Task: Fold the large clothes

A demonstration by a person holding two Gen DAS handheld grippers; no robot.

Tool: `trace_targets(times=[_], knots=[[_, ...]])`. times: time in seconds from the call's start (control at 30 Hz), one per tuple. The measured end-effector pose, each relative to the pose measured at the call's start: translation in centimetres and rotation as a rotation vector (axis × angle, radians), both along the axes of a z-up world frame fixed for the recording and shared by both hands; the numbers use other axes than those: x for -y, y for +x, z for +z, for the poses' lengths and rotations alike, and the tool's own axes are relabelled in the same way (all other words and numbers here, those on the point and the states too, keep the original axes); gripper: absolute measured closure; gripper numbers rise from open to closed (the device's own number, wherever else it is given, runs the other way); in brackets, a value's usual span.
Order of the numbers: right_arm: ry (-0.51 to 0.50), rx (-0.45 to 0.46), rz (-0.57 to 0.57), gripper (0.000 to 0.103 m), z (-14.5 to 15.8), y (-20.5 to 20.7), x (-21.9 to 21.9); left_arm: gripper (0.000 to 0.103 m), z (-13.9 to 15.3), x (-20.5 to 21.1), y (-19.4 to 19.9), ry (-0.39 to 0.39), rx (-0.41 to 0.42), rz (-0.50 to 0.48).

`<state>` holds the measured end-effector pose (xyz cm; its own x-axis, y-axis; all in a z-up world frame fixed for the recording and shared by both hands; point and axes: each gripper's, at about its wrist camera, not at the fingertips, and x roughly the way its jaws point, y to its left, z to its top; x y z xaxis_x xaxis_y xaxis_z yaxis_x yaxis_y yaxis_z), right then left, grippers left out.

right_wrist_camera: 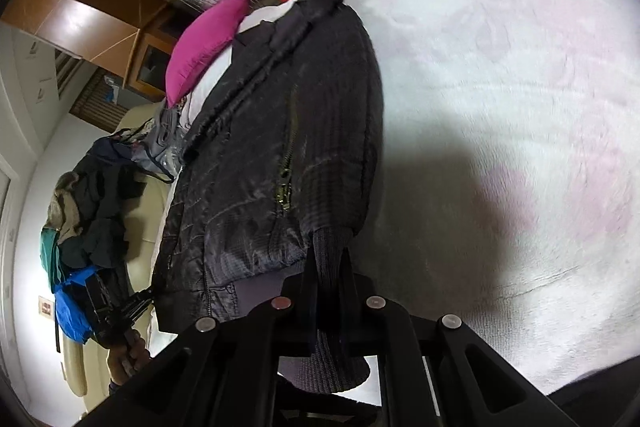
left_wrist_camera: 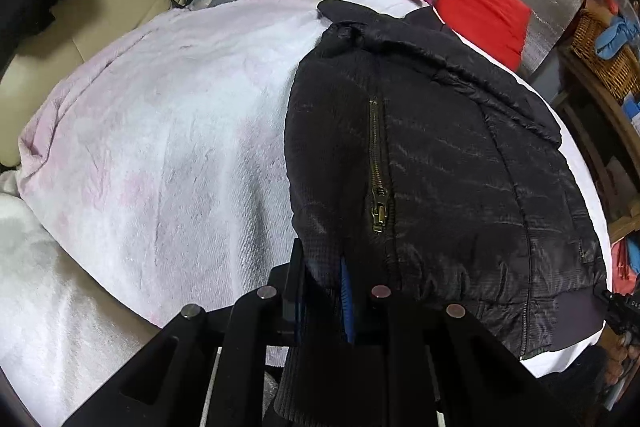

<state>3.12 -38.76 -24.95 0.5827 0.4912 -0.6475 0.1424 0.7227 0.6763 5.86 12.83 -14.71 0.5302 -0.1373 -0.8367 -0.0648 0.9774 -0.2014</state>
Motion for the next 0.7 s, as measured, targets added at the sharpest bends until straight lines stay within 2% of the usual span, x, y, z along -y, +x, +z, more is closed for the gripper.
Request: trace_targets(times=[0.3, 0.7], knots=[[-0.008, -0.014, -0.003, 0.095, -0.3, -0.1, -0.4, 0.088, -0.1, 0.9, -0.6, 0.015, 0.006, -0.001], [-0.02, -0.021, 0.019, 0.095, 0.0, -0.6, -0.6, 0.087, 0.3, 0.0, -1.9, 0.005, 0.025, -0.013]])
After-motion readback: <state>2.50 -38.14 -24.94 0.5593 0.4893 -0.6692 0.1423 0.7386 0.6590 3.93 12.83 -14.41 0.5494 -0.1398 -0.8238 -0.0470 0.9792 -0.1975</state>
